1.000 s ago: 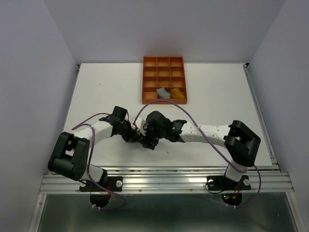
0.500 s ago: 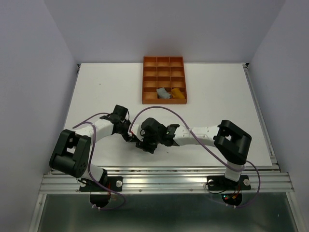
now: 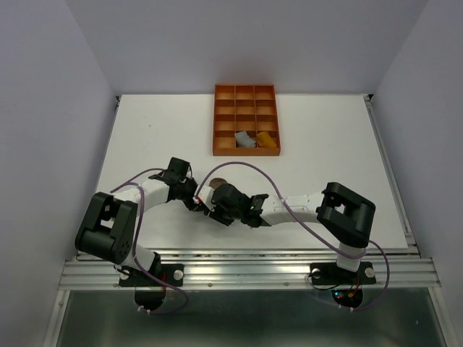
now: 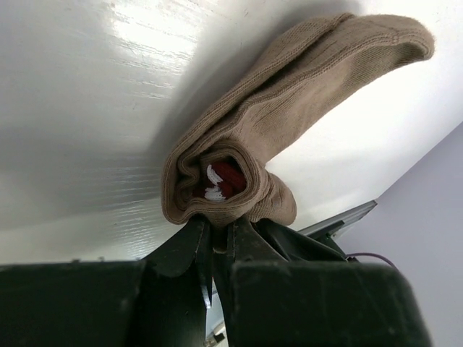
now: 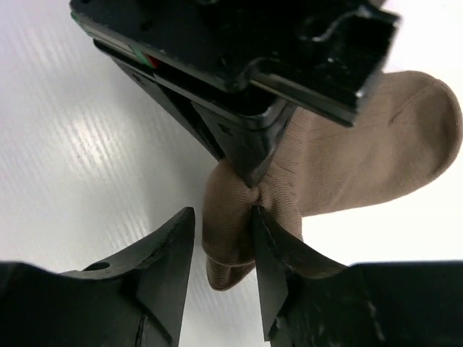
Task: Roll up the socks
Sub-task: Roll the sock at the center of the board.
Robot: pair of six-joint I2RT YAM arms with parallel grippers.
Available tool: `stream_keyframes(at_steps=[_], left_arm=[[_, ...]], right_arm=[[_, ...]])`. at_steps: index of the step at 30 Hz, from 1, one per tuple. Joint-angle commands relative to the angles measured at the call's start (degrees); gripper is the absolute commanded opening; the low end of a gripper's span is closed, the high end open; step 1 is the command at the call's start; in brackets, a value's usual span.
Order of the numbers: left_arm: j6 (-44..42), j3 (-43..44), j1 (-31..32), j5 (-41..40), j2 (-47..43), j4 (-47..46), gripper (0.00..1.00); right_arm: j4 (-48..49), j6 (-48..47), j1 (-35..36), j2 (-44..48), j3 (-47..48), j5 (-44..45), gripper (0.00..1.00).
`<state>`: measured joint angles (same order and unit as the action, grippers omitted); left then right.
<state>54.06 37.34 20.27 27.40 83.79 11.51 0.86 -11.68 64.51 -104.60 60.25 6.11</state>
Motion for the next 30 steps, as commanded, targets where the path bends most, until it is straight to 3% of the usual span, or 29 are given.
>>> stream_keyframes(at_steps=[1,6,9,13,14,17,20,24,30], left_arm=[[-1.50,-2.71,1.00,7.84,1.64,2.29,0.00],[-2.03,-2.80,1.00,8.37,0.76,2.20,0.00],[-2.99,-2.19,0.91,6.80,0.15,4.04,0.02],[-5.28,-0.70,1.00,3.64,-1.69,6.59,0.14],[-6.07,-0.17,1.00,2.06,-3.26,8.42,0.23],[-8.00,2.47,0.91,-3.39,-5.90,12.29,0.34],[-8.54,4.31,0.91,-6.73,-8.28,14.50,0.34],[-10.73,5.98,0.82,-9.55,-9.78,17.66,0.49],[-9.51,6.25,0.21,-14.04,-9.44,17.33,0.45]], right_arm=[[5.02,0.70,-0.79,-3.24,-2.85,8.12,0.35],[4.33,0.61,-0.79,-5.09,-2.94,10.33,0.01],[3.19,0.43,-0.79,-4.57,-3.30,9.98,0.01],[-0.50,0.69,-0.79,-2.02,-3.39,6.55,0.01],[-1.12,1.04,-0.79,-0.71,-3.04,4.89,0.01],[-6.30,2.63,-0.79,2.10,-1.45,-0.02,0.01],[-8.76,3.07,-0.79,3.08,-0.49,-3.98,0.01],[-10.44,3.07,-0.79,2.12,-1.01,-4.96,0.01],[-11.41,1.14,-0.79,1.15,-0.57,-9.79,0.01]])
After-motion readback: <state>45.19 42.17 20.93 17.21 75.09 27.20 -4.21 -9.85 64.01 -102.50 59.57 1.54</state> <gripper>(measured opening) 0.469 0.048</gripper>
